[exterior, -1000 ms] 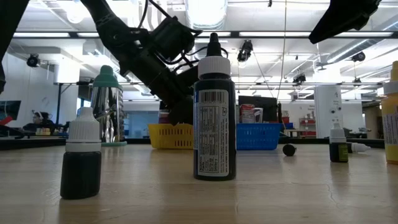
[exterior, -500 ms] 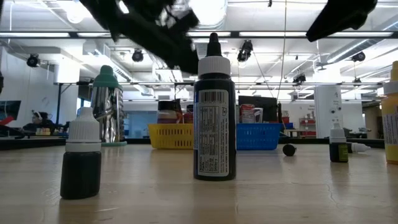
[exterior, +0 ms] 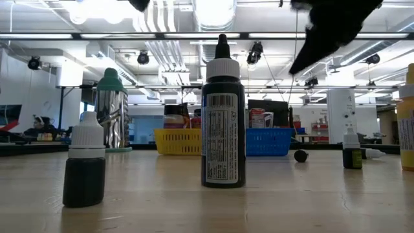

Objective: Pick & Place Kitchen Items
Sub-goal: Put the small black food coloring bottle into the blue bin

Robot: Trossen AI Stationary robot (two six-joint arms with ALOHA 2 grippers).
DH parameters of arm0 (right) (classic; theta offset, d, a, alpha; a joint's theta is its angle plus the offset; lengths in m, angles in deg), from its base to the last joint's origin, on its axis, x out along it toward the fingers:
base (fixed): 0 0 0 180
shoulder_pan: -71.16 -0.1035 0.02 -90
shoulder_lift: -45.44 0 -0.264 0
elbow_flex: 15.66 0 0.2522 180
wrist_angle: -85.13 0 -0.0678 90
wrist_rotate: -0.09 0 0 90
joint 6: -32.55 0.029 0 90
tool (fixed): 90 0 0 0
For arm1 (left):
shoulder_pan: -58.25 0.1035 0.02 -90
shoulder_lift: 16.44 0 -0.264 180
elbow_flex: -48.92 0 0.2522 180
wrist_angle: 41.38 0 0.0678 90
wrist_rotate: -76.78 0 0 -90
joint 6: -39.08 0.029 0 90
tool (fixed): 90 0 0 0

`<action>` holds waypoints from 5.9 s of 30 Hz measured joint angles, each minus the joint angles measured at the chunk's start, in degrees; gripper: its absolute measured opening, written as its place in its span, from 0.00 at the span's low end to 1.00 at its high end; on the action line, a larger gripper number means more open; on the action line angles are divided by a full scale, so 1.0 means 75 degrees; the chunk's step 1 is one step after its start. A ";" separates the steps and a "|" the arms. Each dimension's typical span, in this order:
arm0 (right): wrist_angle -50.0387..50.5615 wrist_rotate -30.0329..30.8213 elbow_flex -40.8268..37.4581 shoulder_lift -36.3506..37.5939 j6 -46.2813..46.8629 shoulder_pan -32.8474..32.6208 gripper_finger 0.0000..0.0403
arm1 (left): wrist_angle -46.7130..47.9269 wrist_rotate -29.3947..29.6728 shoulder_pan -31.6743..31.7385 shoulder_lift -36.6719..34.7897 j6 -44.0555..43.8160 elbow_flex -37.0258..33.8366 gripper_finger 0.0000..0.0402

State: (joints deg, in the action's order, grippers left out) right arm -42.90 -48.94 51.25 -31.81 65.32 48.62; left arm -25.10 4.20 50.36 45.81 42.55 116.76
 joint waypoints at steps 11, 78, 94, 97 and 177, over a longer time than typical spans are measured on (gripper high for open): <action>-0.0810 -0.1359 0.0110 -0.0660 -0.1007 0.0633 0.02 | 0.0811 0.0963 -0.1280 -0.0797 -0.0099 0.0000 0.02; 0.1281 -0.0402 0.1326 0.2316 -0.1699 0.1834 0.02 | 0.3474 0.7225 -0.5026 -0.5315 -0.1670 -0.3716 0.03; 0.1831 -0.1811 0.2798 0.2270 -0.2716 0.3736 0.02 | 0.3486 0.7228 -0.5026 -0.5315 -0.1662 -0.3716 0.03; 0.2541 -0.1810 0.3141 0.2267 -0.2541 0.3955 0.02 | 0.3534 0.8183 -0.5012 -0.5315 -0.1895 -0.3719 0.03; 0.2318 -0.6077 0.1512 0.1485 -0.1841 0.2376 0.31 | 0.3526 0.9572 -0.5017 -0.5309 -0.2035 -0.3750 0.03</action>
State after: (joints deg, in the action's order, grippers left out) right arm -25.51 -94.51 62.59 -20.67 51.51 66.45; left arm 1.35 76.00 12.73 5.99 27.29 88.64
